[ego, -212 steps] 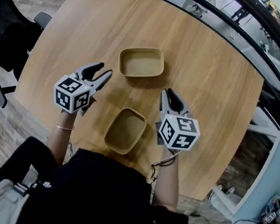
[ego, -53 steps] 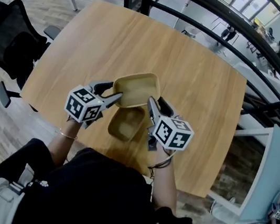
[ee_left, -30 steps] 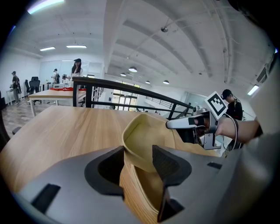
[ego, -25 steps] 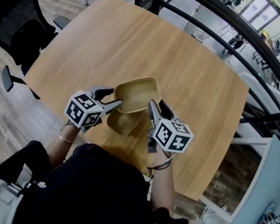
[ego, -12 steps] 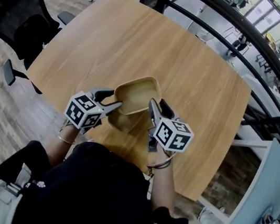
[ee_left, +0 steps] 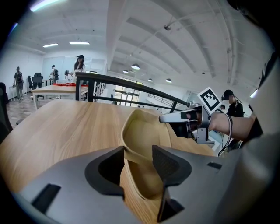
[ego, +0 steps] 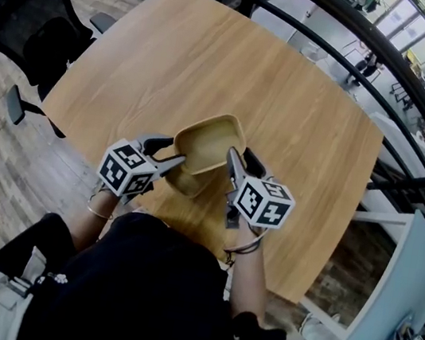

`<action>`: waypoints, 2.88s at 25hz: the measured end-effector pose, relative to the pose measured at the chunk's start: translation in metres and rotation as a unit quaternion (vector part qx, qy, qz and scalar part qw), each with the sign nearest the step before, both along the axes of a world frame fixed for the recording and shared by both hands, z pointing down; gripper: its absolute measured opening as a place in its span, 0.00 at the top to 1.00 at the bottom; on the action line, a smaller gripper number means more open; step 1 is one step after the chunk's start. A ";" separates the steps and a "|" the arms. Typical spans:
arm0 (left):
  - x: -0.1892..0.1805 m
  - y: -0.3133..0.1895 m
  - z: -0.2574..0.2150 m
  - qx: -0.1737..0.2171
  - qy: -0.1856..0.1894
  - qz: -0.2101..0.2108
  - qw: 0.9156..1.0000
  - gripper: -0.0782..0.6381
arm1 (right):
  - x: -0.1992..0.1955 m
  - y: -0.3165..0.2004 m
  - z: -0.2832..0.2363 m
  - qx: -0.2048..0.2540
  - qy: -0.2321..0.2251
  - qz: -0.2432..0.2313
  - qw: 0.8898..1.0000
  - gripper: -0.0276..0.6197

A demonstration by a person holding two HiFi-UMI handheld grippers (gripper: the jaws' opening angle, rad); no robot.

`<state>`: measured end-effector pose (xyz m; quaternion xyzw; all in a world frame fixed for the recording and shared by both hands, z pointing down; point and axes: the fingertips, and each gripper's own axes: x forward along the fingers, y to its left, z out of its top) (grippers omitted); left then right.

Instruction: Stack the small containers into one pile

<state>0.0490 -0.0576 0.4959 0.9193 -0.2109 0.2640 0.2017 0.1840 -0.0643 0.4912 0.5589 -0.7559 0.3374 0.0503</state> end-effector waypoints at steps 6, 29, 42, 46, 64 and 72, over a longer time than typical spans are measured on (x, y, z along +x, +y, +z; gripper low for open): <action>-0.002 0.009 0.004 -0.007 -0.003 0.001 1.000 0.62 | -0.003 0.002 0.002 0.000 -0.002 -0.004 1.000 0.73; -0.011 0.045 0.018 -0.035 -0.007 -0.005 0.999 0.62 | -0.014 0.007 0.014 -0.014 0.009 -0.027 0.999 0.73; -0.013 0.061 0.030 -0.058 -0.011 -0.004 0.998 0.62 | -0.019 0.004 0.023 -0.023 0.018 -0.041 0.999 0.72; -0.017 0.063 0.034 -0.066 -0.012 -0.003 0.998 0.62 | -0.024 0.003 0.024 -0.026 0.018 -0.046 0.998 0.72; -0.022 0.075 0.040 -0.077 -0.015 0.014 0.997 0.62 | -0.034 -0.001 0.030 -0.034 0.029 -0.053 0.998 0.72; -0.023 0.079 0.046 -0.084 -0.018 0.017 0.996 0.62 | -0.035 0.003 0.036 -0.040 0.029 -0.054 0.997 0.72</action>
